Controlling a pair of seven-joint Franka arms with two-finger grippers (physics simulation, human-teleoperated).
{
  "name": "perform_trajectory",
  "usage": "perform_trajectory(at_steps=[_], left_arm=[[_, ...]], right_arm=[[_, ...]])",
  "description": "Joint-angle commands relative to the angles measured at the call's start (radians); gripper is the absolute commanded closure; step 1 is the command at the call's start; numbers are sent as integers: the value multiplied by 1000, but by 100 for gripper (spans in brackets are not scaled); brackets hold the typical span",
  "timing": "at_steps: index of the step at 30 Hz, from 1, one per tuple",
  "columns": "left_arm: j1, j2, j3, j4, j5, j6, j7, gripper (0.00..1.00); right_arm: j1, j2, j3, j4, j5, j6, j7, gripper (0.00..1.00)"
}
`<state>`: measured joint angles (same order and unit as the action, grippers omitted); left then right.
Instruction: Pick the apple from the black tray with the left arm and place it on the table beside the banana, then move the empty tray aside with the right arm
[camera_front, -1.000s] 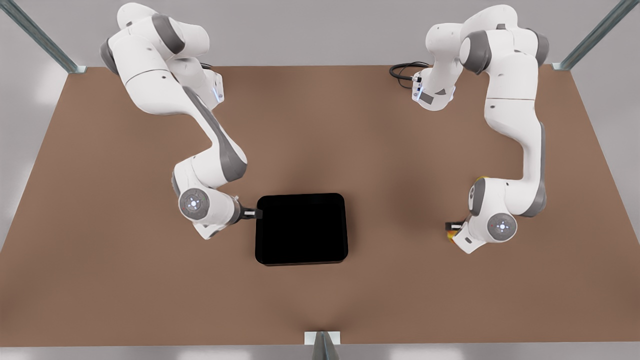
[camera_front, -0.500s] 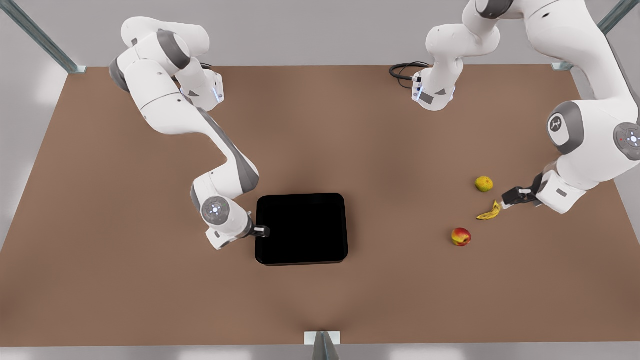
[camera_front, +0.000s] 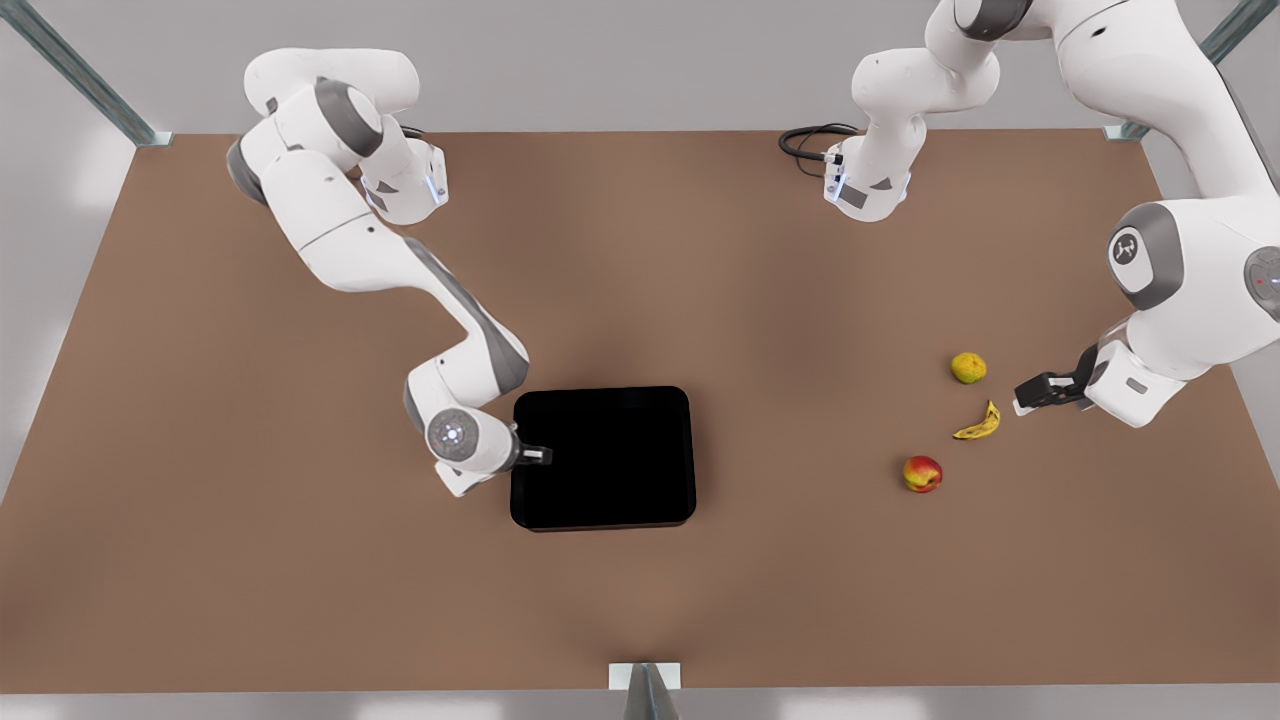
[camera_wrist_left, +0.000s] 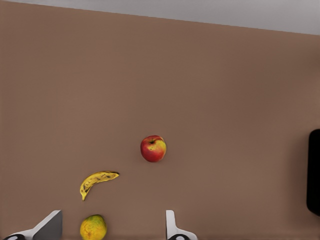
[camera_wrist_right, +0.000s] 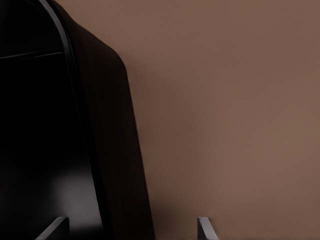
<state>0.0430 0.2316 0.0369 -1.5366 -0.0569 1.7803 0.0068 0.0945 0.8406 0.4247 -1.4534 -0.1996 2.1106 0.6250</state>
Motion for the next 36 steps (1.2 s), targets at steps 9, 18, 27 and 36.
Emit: perform_trajectory(at_steps=[9,18,27,36], left_arm=[[-2,-1,-2,0,8,-1,6,0],[-3,0,-3,0,8,-1,6,0],[-3,0,-3,1,8,-1,6,0],[-3,0,-3,1,9,-1,6,0]], right_arm=[[-2,9,2,5,9,3,-97,81],[-27,-159,11,22,15,-190,-194,88],[-81,-316,-365,24,131,-451,-1096,89],[-85,-172,-405,18,166,-317,-1392,90]])
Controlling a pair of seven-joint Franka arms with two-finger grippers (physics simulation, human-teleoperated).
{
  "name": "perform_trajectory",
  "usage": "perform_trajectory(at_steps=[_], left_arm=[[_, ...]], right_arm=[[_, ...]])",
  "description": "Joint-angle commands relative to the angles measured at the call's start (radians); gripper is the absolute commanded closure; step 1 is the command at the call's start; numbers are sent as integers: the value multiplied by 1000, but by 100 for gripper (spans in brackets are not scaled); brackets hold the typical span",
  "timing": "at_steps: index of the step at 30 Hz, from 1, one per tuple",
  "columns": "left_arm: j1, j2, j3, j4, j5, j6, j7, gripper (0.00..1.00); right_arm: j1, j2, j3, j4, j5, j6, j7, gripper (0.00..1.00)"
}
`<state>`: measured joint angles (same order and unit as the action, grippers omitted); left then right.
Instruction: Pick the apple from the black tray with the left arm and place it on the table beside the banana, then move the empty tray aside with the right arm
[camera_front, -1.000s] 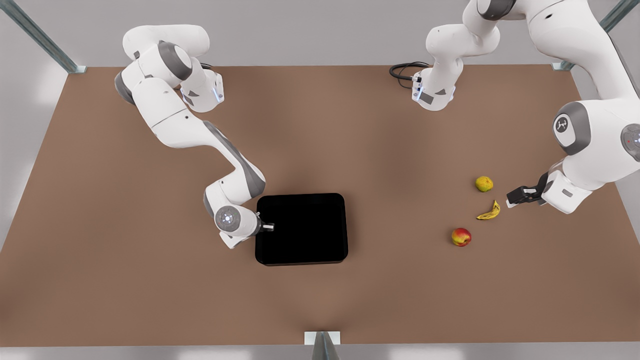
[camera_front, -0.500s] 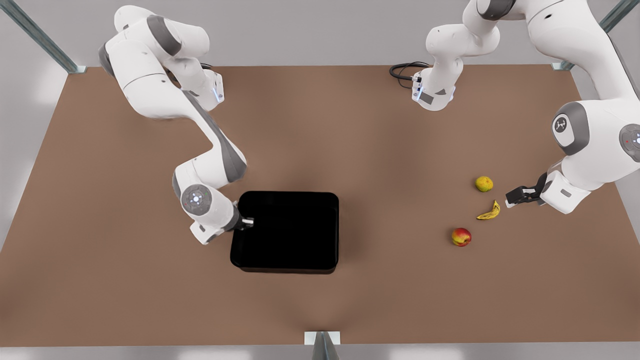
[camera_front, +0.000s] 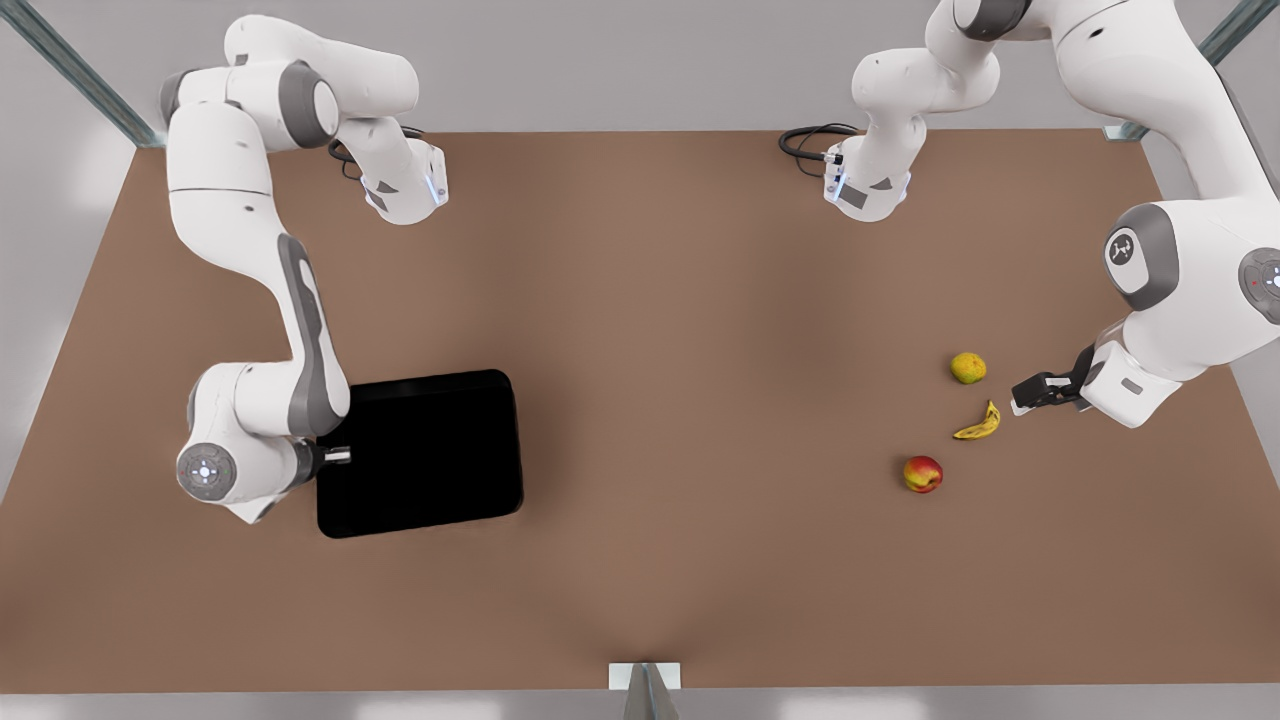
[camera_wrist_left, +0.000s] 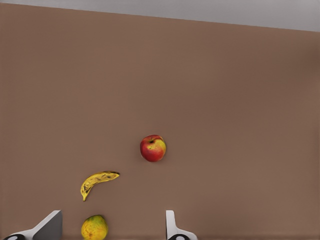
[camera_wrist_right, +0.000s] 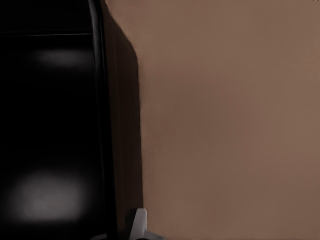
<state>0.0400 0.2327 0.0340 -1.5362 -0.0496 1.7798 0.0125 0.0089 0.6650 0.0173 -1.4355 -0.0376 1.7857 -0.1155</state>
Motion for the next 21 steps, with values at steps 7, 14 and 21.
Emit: perform_trajectory(at_steps=[7,14,21], left_arm=[[-23,5,-5,15,57,4,11,0],[-26,43,-5,74,57,4,-14,0],[-26,43,-3,74,57,4,-14,0]], right_arm=[[2,102,4,6,1,100,-641,90],[6,-160,16,78,113,-120,-485,0],[-201,-289,271,75,-85,-181,-91,0]])
